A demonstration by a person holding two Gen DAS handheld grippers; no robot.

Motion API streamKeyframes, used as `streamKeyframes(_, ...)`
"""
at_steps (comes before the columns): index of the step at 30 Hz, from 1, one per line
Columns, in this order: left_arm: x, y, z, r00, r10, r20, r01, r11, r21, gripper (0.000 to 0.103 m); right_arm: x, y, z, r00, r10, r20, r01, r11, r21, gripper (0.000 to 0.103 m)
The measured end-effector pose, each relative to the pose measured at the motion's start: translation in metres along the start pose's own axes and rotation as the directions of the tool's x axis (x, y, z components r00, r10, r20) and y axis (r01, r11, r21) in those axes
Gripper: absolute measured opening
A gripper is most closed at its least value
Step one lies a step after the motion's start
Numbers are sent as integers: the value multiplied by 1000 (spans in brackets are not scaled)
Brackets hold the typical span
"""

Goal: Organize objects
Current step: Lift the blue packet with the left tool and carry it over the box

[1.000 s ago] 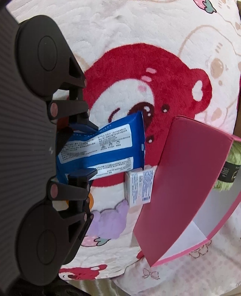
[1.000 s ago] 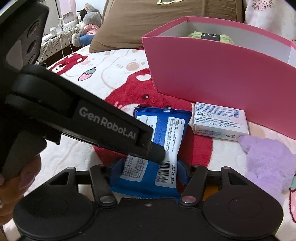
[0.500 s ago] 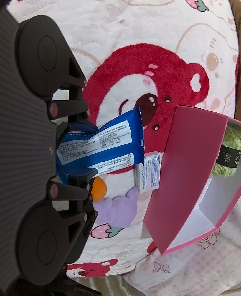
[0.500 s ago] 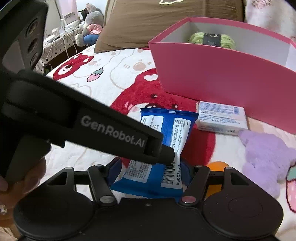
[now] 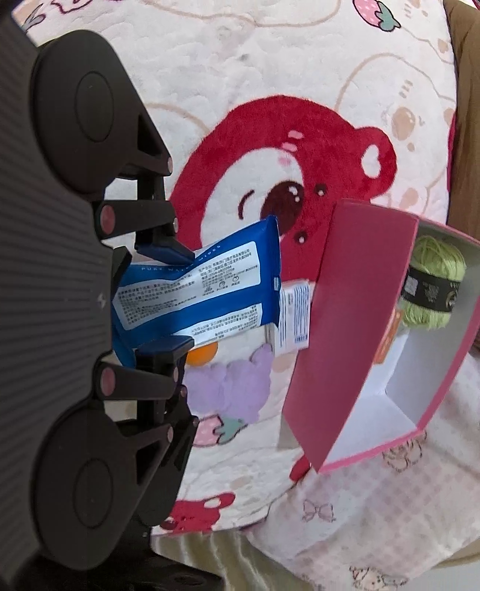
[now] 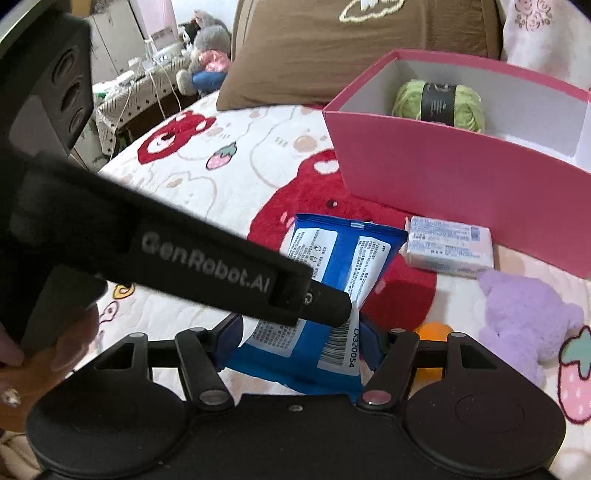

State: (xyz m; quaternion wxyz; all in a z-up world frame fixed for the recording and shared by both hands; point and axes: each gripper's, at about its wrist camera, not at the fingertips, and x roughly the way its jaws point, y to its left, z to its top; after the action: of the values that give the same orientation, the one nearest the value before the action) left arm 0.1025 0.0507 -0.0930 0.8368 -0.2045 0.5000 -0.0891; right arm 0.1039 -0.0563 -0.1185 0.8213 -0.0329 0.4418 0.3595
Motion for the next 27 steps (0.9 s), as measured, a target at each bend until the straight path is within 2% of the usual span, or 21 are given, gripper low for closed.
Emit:
streamKeyframes(9, -19, -22, -4, 999, -31, 15, 30, 999, 34, 39, -30, 7, -3, 998, -63, -19, 63, 997, -35, 70)
streamKeyframes(14, -31, -32, -7, 998, -57, 38, 56, 998, 40, 39, -45, 1, 5, 999, -42, -23, 43, 998, 41, 70)
streamKeyframes(17, -35, -38, -7, 996, -74, 44, 72, 996, 42, 39, -52, 2, 5, 998, -61, -20, 62, 997, 41, 70)
streamKeyframes(23, -46, -51, 0, 994, -92, 49, 88, 993, 82, 39, -69, 3, 10, 997, -82, -8, 82, 995, 51, 70)
streamKeyframes(27, -54, -67, 5, 993, -97, 70, 86, 986, 144, 40, -82, 5, 19, 994, -105, 9, 105, 994, 42, 70)
